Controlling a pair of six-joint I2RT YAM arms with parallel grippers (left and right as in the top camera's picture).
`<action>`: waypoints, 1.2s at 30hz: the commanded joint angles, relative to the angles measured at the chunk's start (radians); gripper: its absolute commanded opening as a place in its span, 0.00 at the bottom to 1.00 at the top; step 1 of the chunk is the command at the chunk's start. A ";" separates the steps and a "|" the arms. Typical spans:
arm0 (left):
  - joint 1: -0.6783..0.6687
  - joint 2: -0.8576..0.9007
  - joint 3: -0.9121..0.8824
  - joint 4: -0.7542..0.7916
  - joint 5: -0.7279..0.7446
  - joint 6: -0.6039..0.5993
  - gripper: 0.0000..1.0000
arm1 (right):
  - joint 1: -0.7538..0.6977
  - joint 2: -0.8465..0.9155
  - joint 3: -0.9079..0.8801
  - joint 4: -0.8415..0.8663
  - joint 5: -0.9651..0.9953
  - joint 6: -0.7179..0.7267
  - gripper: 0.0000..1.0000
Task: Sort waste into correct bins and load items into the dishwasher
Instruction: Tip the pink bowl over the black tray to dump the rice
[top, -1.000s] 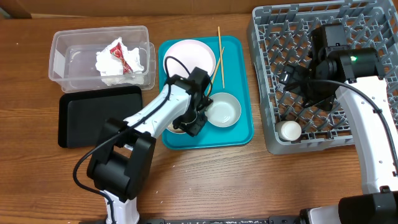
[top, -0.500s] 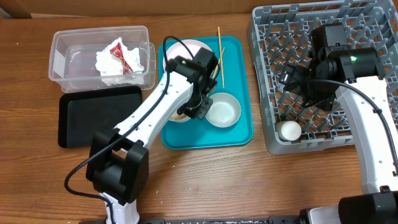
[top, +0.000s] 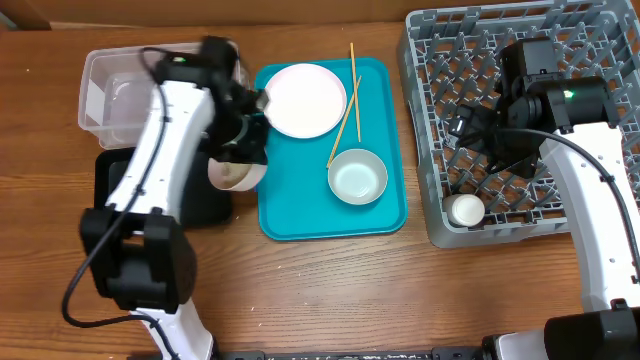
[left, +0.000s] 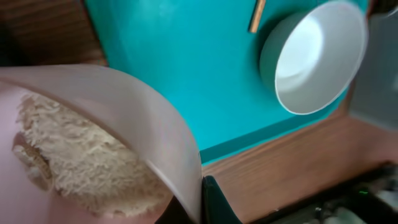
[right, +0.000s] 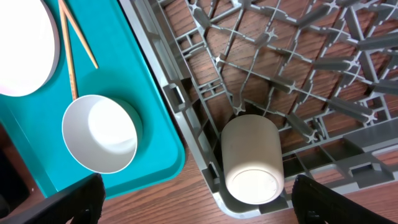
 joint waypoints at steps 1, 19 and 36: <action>0.083 -0.035 -0.057 -0.003 0.224 0.134 0.04 | 0.008 -0.018 0.015 0.002 -0.005 -0.009 0.98; 0.592 -0.034 -0.418 0.268 0.846 0.272 0.04 | 0.008 -0.018 0.015 0.003 -0.005 -0.009 0.98; 0.730 -0.034 -0.494 0.288 1.203 0.224 0.04 | 0.008 -0.018 0.015 0.006 -0.005 -0.009 0.98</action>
